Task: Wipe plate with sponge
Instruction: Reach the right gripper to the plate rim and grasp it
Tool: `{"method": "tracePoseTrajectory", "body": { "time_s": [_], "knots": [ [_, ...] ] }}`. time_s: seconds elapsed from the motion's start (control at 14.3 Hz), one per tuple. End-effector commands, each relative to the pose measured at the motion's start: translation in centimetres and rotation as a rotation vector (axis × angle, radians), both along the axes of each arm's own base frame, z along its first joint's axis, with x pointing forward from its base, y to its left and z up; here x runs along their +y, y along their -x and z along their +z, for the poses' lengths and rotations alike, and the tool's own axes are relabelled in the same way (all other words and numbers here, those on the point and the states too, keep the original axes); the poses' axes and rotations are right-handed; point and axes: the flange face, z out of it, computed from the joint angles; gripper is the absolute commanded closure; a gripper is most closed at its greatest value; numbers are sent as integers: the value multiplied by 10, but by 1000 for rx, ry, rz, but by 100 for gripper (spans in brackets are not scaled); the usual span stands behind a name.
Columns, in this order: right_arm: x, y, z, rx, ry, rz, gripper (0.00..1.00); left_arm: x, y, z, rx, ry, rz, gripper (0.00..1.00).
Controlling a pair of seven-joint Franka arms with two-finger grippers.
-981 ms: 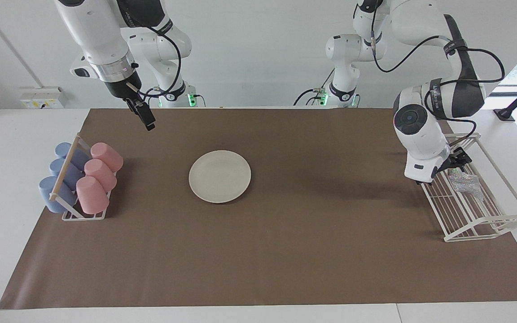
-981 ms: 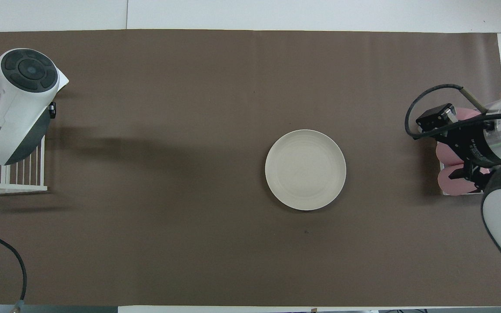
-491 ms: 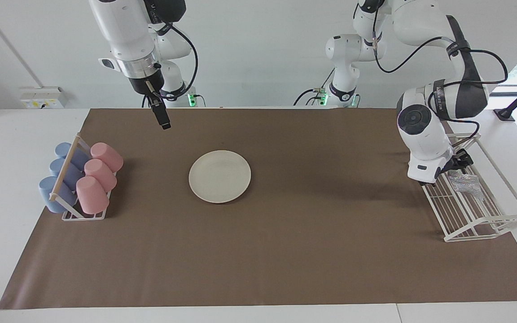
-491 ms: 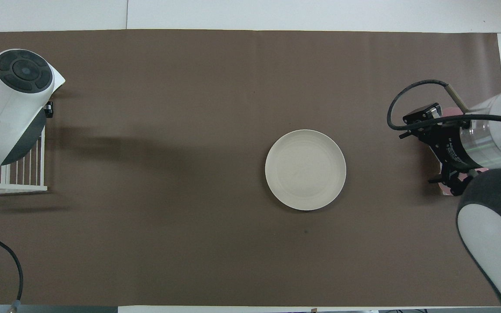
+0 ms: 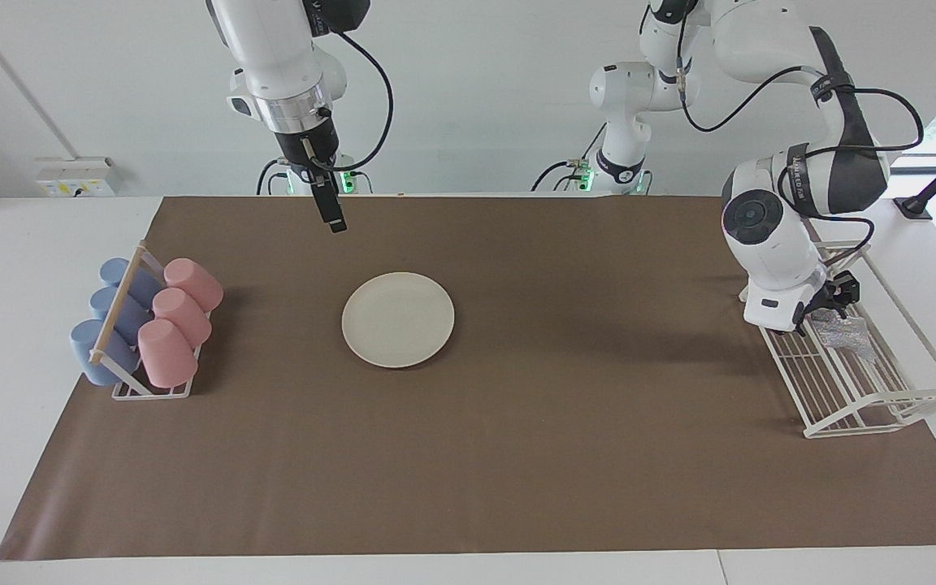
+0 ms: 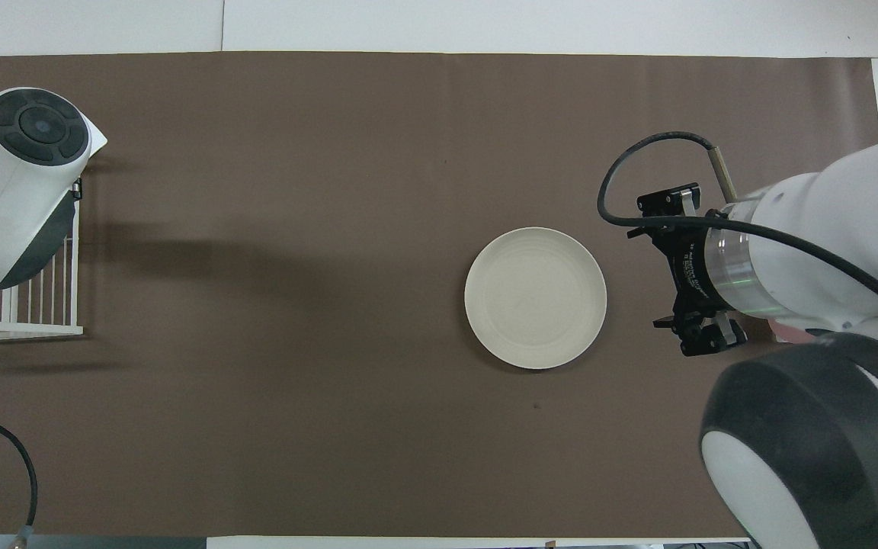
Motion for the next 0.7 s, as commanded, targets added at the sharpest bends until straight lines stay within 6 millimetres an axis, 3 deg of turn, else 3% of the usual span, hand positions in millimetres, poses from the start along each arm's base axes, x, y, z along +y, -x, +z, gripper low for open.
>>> {"method": "tracePoseTrajectory", "body": {
  "time_s": [0.0,0.07,0.35,0.63],
  "knots": [
    [13,14,-7,10,-14,-48,0,8,6,-4,-23,-5,-11,61],
    [10,18,-13,23,-9,-63,0,8,6,-4,-29,-1,-11,100],
    [12,21,-17,27,-12,-98,0,13,-2,0,-70,22,-19,100],
    [26,7,-16,-48,-59,-151,0,6,-8,36,-92,60,9,100]
  ]
}}
